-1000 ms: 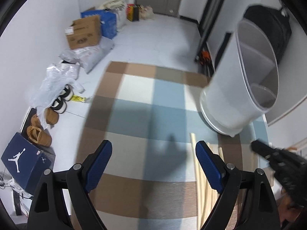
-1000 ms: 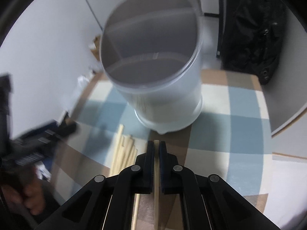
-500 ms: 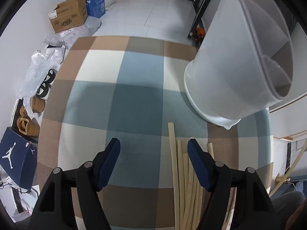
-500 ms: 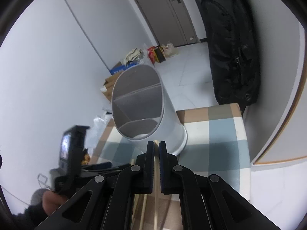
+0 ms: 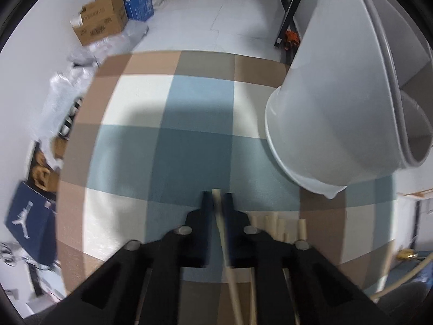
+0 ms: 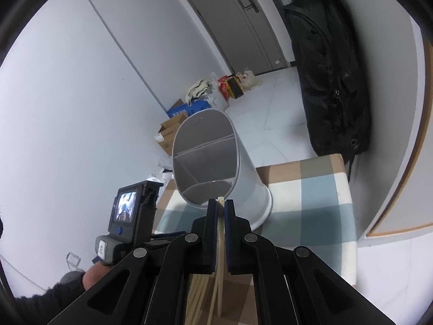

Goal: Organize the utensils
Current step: 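Lift the chopstick with the right gripper up over the holder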

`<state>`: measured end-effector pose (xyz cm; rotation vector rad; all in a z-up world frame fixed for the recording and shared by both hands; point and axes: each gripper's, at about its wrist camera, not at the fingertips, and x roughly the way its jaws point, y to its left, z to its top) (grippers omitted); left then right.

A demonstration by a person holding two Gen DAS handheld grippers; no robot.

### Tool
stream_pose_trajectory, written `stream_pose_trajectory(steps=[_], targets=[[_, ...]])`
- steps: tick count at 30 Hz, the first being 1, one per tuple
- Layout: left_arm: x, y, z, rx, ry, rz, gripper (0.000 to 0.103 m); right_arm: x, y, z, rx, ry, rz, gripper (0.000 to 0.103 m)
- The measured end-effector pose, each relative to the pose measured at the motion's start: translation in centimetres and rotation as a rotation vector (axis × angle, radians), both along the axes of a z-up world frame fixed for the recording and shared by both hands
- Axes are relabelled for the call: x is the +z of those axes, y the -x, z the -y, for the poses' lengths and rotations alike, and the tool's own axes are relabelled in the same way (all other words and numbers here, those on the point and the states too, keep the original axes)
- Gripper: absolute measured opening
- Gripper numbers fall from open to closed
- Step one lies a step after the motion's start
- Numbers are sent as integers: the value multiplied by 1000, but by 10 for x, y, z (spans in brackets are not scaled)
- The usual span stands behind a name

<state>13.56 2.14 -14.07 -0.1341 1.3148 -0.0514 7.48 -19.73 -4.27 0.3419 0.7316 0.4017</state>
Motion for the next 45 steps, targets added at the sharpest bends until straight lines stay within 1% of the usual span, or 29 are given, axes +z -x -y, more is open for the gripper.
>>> stream_pose_trajectory(steps=[4,7,10,13,16,18,19,21,22,24,27,31,40,43,45], targets=[[1,1,-9,31,63,-9,2,-1,-1,2,-11,0,3,4],[11,8,-15,51,96,34,2,0,0,0,-11,9,16,4],[32,22,-18,48,99,124,2,2,2,-2,-5,16,37,4],[49,31,-20,45,113,181,2,3,4,-5,-5,23,50,4],[71,42,-21,51,132,257,1,7,7,-6,-8,19,63,4],[85,51,-20,37,149,298,1,14,10,-6,-10,7,84,4],[87,51,-18,32,146,313,1,18,12,-7,-10,5,98,4],[100,59,-14,4,136,359,0,25,16,-9,-10,14,126,4],[98,56,-20,-4,129,371,0,28,18,-10,-8,15,135,4],[103,58,-18,-37,102,411,0,31,20,-12,-3,17,146,4],[107,62,-26,-64,93,442,0,37,23,-18,4,26,160,4],[121,65,-29,-82,119,466,0,46,26,-26,13,39,187,4],[169,63,-25,-141,143,553,0,79,11,-32,28,40,242,4],[191,57,-23,-162,151,595,0,93,3,-32,30,43,266,4],[209,48,-20,-170,151,638,0,105,-4,-33,32,44,284,4]])
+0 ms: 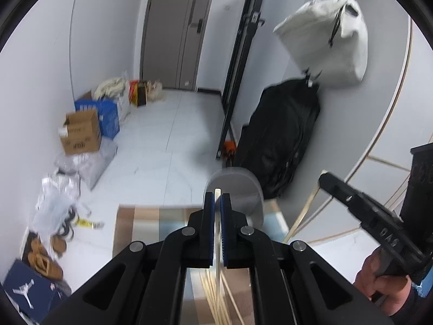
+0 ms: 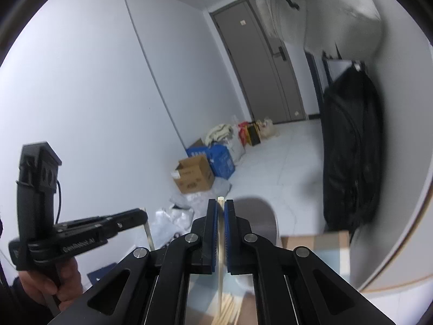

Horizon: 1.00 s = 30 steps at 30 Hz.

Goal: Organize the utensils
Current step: 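Lift the chopstick with the right gripper up over the holder, then lower the chopstick into the holder and open the right gripper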

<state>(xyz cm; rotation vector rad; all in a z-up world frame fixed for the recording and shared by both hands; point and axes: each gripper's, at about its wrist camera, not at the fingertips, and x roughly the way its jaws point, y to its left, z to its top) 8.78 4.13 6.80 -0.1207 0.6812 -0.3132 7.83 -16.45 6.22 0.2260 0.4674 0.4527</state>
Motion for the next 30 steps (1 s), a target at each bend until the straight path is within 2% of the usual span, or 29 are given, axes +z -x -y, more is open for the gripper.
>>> stream_pose_trajectory(steps=[5,12,22,30], targets=[[28,-28,6,14,15,84,0,31,-26,-1,-10,18,56,4],[36,-60,13,38,44,166,0,53,-61,-3,-38,30,109,4],[11,-93,14,63,81,186,0,40,-96,-7,-96,42,168,4],[-9,-107,24,22,92,183,0,18,-111,-5,-100,53,161,4]])
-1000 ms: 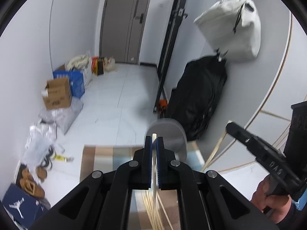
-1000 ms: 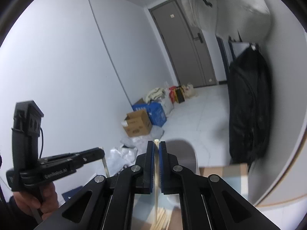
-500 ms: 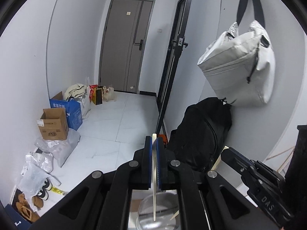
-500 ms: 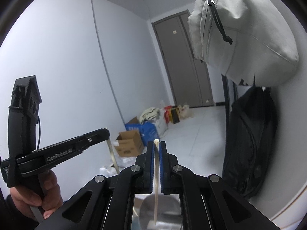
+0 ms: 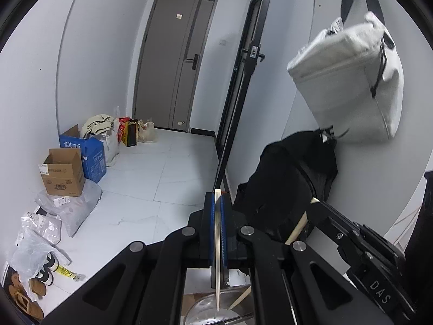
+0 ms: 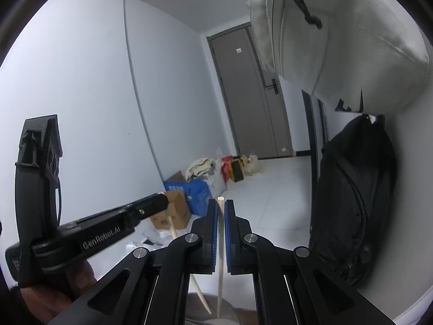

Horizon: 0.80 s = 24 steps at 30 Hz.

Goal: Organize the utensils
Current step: 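Lower the chopstick into the holder and open the right gripper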

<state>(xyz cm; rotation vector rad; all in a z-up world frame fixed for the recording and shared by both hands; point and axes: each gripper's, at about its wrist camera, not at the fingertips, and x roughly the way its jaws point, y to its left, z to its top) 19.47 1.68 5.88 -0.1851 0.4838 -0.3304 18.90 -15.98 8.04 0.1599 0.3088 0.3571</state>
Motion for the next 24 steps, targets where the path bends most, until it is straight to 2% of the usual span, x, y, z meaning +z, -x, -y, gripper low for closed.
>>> stream_pose_trajectory(steps=[6,12,13,16,18,21,24], targets=[[-10,3,5,-60,-8,-2,0,-18,2,-1,42,26,6,4],[-11,1,11,-174,-5,-40,0,-37,-2,2,89,8,-45,5],[-10,0,13,-201,-5,-57,4,-40,-3,3,98,0,-62,5],[-10,-3,15,-195,-39,-127,33,-44,-1,9,99,-32,-88,8],[-5,0,8,-179,-18,-129,34,-43,1,14,87,-54,-101,20],[-4,7,0,-129,-23,-137,42,-41,10,30,56,-108,-107,38],[-1,17,-8,-75,-25,-134,47,-40,19,39,34,-128,-113,38]])
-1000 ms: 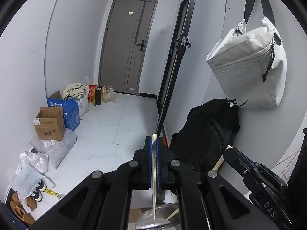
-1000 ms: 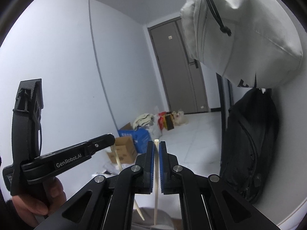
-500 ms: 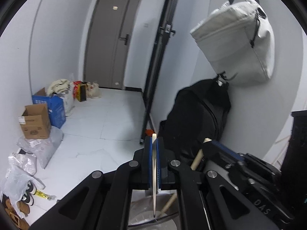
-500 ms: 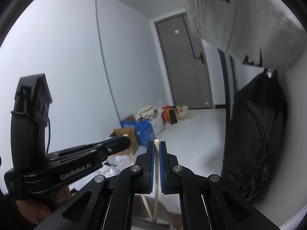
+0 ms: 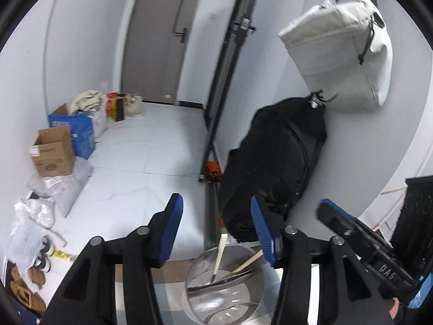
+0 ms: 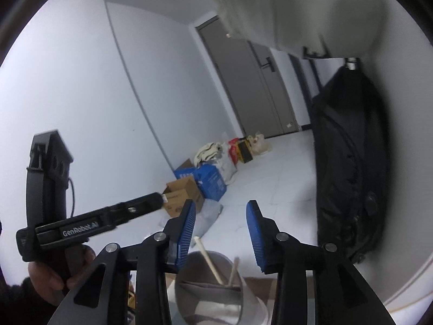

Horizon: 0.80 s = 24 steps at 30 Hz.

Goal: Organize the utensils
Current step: 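Lower the chopstick into the holder and open the right gripper, then withdraw the right gripper up and away from the holder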

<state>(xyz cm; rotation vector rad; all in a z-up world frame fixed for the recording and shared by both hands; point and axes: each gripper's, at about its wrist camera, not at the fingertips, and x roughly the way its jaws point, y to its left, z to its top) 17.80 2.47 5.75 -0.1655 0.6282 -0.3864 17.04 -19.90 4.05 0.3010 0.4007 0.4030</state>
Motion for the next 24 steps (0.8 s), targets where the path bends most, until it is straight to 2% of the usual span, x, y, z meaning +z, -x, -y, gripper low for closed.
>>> stream_pose_trajectory(steps=[3,7,10,12,15,19,24], targets=[[2,11,-2,35,-18,-4,48,3,9,5,-20,-4,-8,45],[4,26,-5,84,-47,-6,49,6,19,8,-23,-3,-10,47],[9,40,-9,124,-53,3,62,10,34,7,-25,-1,-7,53],[12,49,-11,154,-57,23,63,12,52,8,-27,1,-2,61],[15,63,-11,184,-82,41,64,17,68,4,-24,5,1,62],[15,75,-14,198,-80,46,74,20,84,-1,-25,6,3,69],[17,95,-16,222,-88,68,77,23,108,-8,-20,16,10,76]])
